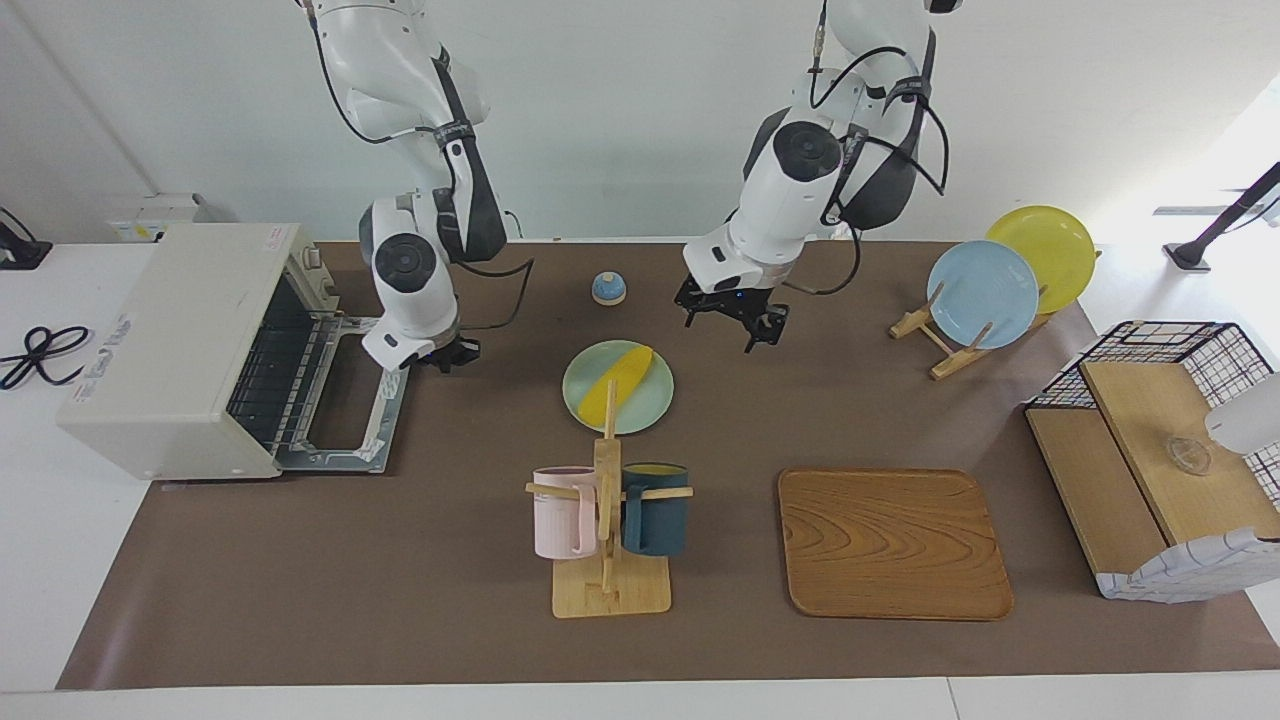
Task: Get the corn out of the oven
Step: 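Release the plate with the right gripper while the left gripper reaches the corn, then grasp the corn with the left gripper while the right gripper withdraws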
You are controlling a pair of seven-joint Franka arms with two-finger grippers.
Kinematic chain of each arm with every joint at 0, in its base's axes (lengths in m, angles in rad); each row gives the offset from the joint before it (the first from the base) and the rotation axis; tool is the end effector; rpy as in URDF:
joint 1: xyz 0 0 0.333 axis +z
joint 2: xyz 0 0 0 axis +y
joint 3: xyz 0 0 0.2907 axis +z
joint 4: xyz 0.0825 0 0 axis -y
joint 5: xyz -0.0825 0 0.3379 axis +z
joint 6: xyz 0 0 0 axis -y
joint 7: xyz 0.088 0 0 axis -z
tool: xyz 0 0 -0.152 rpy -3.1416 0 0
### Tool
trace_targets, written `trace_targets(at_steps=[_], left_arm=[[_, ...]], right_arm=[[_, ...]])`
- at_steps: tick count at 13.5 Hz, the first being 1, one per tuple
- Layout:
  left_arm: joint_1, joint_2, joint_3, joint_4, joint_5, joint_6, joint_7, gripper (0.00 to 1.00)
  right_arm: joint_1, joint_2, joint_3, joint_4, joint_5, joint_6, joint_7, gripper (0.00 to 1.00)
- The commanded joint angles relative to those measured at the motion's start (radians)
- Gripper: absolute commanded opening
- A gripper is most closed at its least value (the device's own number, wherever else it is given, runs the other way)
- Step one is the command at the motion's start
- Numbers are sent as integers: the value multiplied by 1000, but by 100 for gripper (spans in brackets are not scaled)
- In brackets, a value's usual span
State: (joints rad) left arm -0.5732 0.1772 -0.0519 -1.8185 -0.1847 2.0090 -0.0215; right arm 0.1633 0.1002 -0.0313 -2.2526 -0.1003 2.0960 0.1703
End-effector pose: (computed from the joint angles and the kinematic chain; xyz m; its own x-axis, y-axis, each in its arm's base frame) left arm 0.4480 -0.3448 0.3915 0.8653 -0.5013 0.0025 -0.4938 -0.8515 0.1764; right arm 0.4531 0.0512 0.2654 0.9708 0.0081 -0.2396 0.0370 -0.9925 0.1165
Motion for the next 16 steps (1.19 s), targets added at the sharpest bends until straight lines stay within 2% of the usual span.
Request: trace_targets(at_steps=[1,4,7,9,13,16], left_arm=[[-69,85,18,43,-56,72,6,100],[-118,217,20,174,-64,77,6,100],[-157,264,20,179,-55,94,11,100],[-194,284,20,167,-56,125,11,100],[-218,277,20,65,-58,227,8,100],[-209,278,23,59,-58,244,9,100]], right_arm=[[-5,-34,13,-45,-7,16,-11,3],[-8,-40,13,-54,-12,18,-11,3],[-16,-40,13,-56,-64,13,-2,2],[-25,-40,13,-56,-78,6,0,2],[-34,-43,13,-56,-119,-23,14,2],[-50,-46,13,-56,-133,-36,15,2]])
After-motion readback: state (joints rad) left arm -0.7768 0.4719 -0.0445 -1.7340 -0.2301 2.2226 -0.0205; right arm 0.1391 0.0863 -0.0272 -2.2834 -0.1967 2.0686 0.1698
